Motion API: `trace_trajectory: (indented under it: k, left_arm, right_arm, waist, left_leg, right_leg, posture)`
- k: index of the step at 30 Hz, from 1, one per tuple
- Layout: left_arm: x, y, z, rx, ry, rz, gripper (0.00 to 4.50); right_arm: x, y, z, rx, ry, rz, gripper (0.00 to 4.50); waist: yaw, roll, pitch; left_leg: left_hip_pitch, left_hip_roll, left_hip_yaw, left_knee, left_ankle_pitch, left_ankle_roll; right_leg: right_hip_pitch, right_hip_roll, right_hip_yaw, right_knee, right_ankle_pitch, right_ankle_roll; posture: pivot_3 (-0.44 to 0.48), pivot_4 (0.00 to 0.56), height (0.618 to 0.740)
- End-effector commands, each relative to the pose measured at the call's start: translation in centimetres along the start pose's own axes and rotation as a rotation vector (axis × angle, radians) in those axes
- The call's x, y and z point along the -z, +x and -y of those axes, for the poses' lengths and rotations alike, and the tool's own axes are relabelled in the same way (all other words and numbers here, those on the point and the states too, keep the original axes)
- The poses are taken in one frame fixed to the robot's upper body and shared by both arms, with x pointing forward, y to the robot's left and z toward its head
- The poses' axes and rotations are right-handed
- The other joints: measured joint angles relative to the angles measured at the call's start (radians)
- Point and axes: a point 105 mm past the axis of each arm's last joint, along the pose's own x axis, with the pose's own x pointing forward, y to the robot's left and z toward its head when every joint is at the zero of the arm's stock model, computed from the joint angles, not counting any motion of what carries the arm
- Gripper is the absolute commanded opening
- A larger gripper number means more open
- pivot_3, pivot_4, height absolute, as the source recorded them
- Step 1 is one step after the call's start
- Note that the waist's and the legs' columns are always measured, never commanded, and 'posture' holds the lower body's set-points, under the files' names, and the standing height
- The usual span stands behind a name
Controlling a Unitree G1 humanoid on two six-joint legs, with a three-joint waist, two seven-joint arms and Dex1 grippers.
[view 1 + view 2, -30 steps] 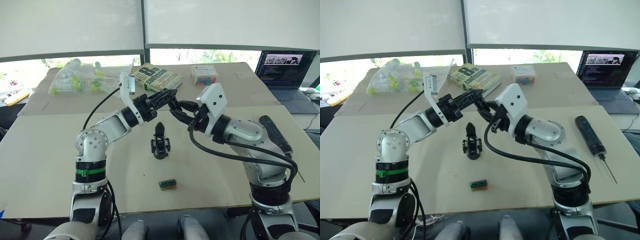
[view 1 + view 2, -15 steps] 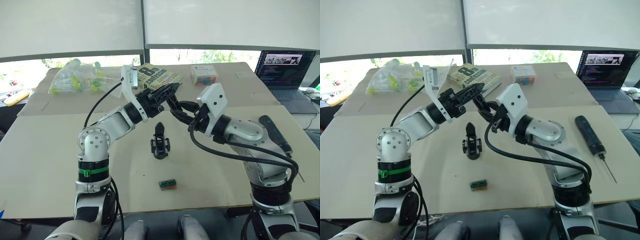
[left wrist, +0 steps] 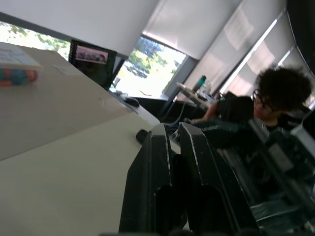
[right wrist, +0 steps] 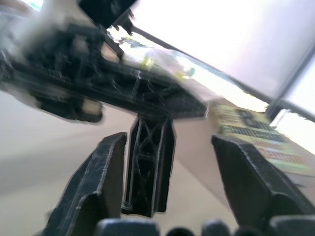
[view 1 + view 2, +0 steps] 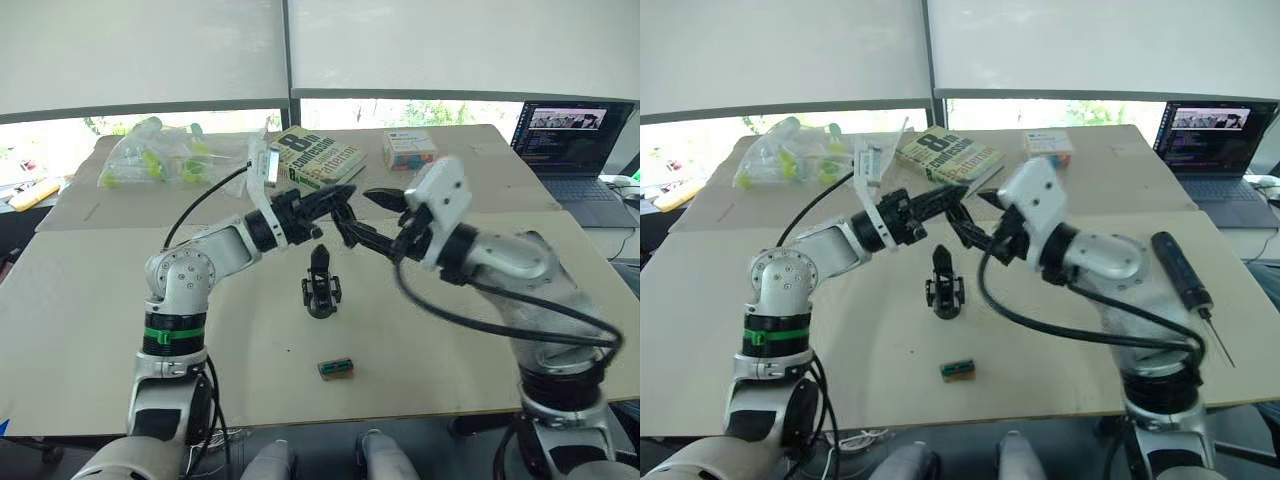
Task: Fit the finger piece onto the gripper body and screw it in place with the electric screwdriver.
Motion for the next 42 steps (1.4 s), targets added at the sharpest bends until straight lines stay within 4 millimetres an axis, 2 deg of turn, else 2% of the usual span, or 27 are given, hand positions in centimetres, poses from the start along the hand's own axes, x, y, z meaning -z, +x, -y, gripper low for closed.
trace_trajectory:
  k: [1,5,9,17,27,29,35,36,42]
  left_arm:
    - [-2.4,-0.1,1.9,0.167,0.111,-0.039,0.00]
    - [-3.1,-0.6,2.4,0.279,0.136,-0.124,0.00]
    - [-3.0,-0.7,3.2,0.390,0.145,-0.204,0.00]
    - [-2.7,-0.2,4.0,0.473,0.149,-0.234,0.00]
    - [-2.6,0.1,4.4,0.498,0.154,-0.231,0.00]
    - [-2.6,0.1,4.4,0.498,0.153,-0.230,0.00]
    - [-2.8,0.5,4.5,0.499,0.119,-0.219,0.00]
    - [-2.8,0.5,4.6,0.500,0.119,-0.221,0.00]
    - [-3.0,0.6,4.4,0.485,0.102,-0.224,0.00]
  right_arm:
    - [-2.8,-2.1,0.2,-0.175,0.160,0.045,3.07]
    - [-2.9,-3.0,0.9,-0.288,0.325,-0.029,3.07]
    - [-2.3,-2.5,-0.1,-0.414,0.400,-0.103,3.07]
    - [-1.4,-0.4,-0.3,-0.450,0.387,-0.168,3.07]
    - [-2.1,1.2,-0.7,-0.486,0.383,-0.156,3.07]
    - [-2.1,1.3,-0.8,-0.490,0.380,-0.157,2.56]
    - [-1.6,1.7,-0.9,-0.485,0.358,-0.172,0.51]
    - [-1.6,1.7,-0.9,-0.484,0.355,-0.171,0.29]
    - [-1.6,1.7,-0.9,-0.484,0.339,-0.163,0.30]
  waist:
    - [0.001,0.000,0.000]
    - [0.000,0.000,0.000]
    - [-0.005,0.000,0.000]
    - [-0.007,0.000,0.000]
    - [-0.004,0.000,0.000]
    - [-0.004,0.000,0.000]
    - [-0.005,0.000,0.000]
    - [-0.005,0.000,0.000]
    - [-0.005,0.000,0.000]
  left_leg:
    - [0.000,0.000,0.000,0.000,0.000,0.001]
    - [0.003,0.000,0.005,-0.001,-0.002,0.003]
    - [0.002,0.001,0.006,-0.001,-0.002,0.004]
    - [-0.001,0.001,0.005,0.000,-0.002,0.004]
    - [-0.001,0.001,-0.001,0.000,-0.002,0.003]
    - [-0.001,0.001,-0.001,0.000,-0.002,0.003]
    - [-0.001,0.001,-0.002,0.000,-0.002,0.003]
    - [-0.001,0.001,-0.002,0.000,-0.002,0.003]
    - [-0.001,0.001,-0.002,0.000,-0.002,0.003]
  right_leg:
    - [0.000,0.000,0.000,0.000,0.000,0.000]
    - [0.003,0.000,-0.001,-0.002,0.000,0.000]
    - [0.003,0.000,-0.001,-0.003,0.000,0.000]
    - [0.000,0.000,-0.001,-0.002,0.000,0.000]
    - [0.000,-0.001,-0.001,-0.002,0.000,0.001]
    - [0.000,-0.001,-0.001,-0.002,0.000,0.001]
    - [-0.001,-0.001,-0.001,-0.002,0.000,0.001]
    - [-0.001,-0.001,-0.001,-0.002,0.000,0.001]
    - [-0.001,-0.001,-0.001,-0.002,0.000,0.001]
  posture:
    - [0.000,0.150,0.740]
    - [0.000,0.150,0.740]
    - [0.000,0.150,0.740]
    - [0.000,0.150,0.740]
    - [0.000,0.150,0.740]
    - [0.000,0.150,0.740]
    - [0.000,0.150,0.740]
    - [0.000,0.150,0.740]
    - [0.000,0.150,0.740]
